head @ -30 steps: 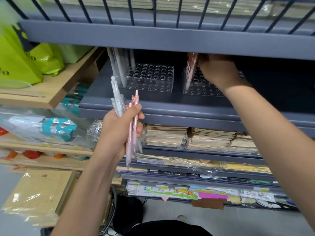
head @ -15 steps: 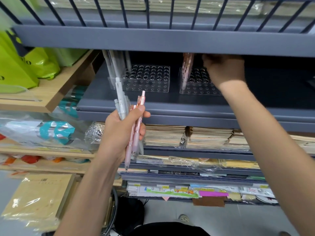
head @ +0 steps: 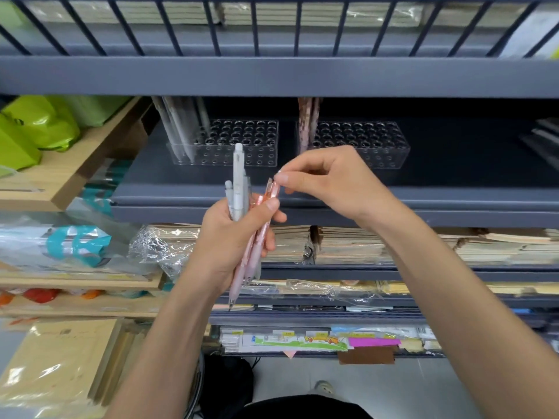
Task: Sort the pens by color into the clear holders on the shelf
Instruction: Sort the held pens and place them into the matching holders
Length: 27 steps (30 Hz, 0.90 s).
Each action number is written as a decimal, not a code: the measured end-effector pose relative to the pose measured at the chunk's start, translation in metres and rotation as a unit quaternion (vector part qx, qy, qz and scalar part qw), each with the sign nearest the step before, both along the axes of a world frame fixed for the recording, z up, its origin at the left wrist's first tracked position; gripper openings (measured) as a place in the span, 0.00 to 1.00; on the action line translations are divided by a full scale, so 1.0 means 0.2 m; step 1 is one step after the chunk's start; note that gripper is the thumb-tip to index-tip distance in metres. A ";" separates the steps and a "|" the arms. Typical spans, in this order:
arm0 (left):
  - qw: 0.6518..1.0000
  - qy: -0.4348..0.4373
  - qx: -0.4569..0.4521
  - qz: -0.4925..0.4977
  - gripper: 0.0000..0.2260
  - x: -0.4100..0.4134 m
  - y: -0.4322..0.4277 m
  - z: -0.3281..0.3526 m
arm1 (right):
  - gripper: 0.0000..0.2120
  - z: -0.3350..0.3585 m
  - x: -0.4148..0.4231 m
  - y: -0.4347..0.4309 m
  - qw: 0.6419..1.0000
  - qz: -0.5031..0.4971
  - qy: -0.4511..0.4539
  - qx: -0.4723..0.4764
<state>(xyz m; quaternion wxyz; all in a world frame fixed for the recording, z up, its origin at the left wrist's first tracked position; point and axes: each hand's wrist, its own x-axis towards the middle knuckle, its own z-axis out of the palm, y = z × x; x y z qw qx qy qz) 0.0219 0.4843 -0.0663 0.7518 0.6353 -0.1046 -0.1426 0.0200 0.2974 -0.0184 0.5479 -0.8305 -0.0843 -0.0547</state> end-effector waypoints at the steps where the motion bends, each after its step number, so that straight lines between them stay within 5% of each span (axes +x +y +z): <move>1: 1.000 -0.003 0.002 -0.006 0.07 0.00 -0.01 0.00 | 0.04 0.00 -0.01 -0.01 1.000 0.002 0.011 0.025; 9: 1.000 0.006 -0.002 0.000 0.08 -0.02 -0.06 -0.02 | 0.06 0.02 -0.03 -0.08 0.939 -0.149 0.005 0.309; 19: 1.000 -0.020 0.005 0.003 0.07 -0.03 -0.12 -0.02 | 0.06 -0.03 -0.12 -0.08 0.962 -0.119 0.029 0.245; 27: 0.999 0.012 -0.042 0.021 0.16 -0.02 -0.09 -0.02 | 0.07 0.05 -0.10 -0.24 0.897 -0.232 -0.121 0.355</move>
